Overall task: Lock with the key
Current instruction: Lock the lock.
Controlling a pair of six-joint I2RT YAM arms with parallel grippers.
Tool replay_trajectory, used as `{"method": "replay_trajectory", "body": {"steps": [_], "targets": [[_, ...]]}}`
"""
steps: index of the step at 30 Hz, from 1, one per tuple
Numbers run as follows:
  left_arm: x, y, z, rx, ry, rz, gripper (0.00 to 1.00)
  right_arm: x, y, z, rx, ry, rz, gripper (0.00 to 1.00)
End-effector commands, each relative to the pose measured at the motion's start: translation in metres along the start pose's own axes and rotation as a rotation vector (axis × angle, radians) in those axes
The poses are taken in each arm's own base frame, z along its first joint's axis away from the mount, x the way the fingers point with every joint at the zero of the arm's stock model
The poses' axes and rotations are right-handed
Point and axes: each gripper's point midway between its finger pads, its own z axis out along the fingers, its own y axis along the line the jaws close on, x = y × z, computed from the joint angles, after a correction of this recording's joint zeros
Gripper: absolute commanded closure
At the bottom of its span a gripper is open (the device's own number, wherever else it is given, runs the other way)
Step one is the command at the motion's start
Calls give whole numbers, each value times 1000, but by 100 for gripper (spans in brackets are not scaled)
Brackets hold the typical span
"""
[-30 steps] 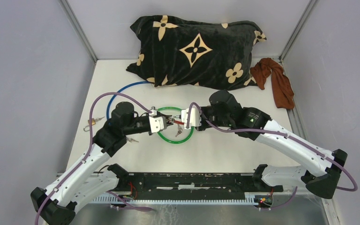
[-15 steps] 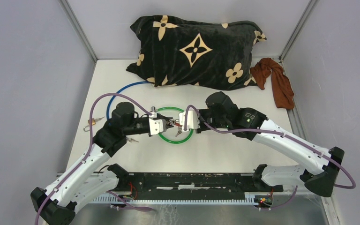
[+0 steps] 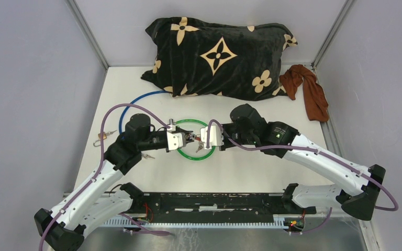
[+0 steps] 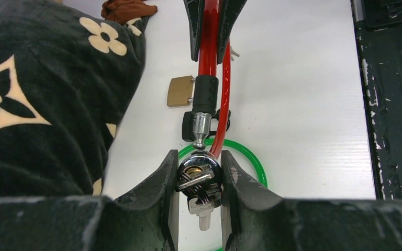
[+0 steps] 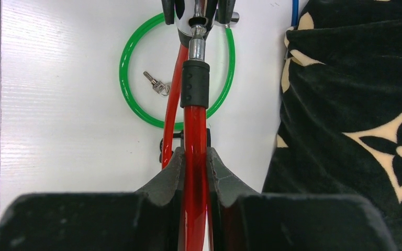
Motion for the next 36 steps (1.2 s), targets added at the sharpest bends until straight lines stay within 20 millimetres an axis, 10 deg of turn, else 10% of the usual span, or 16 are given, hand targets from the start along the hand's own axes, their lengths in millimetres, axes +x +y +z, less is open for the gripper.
{"method": "replay_trajectory", "body": {"steps": [1, 26, 36], "targets": [[-35, 19, -2, -37, -94, 117, 98, -4, 1, -4, 7, -17, -13, 100], [-48, -8, 14, 69, -181, 23, 98, -51, -26, 2, 68, -79, -111, 100], [-76, 27, 11, -147, -337, -239, 98, -88, -20, 12, 74, -201, -193, 100]]}}
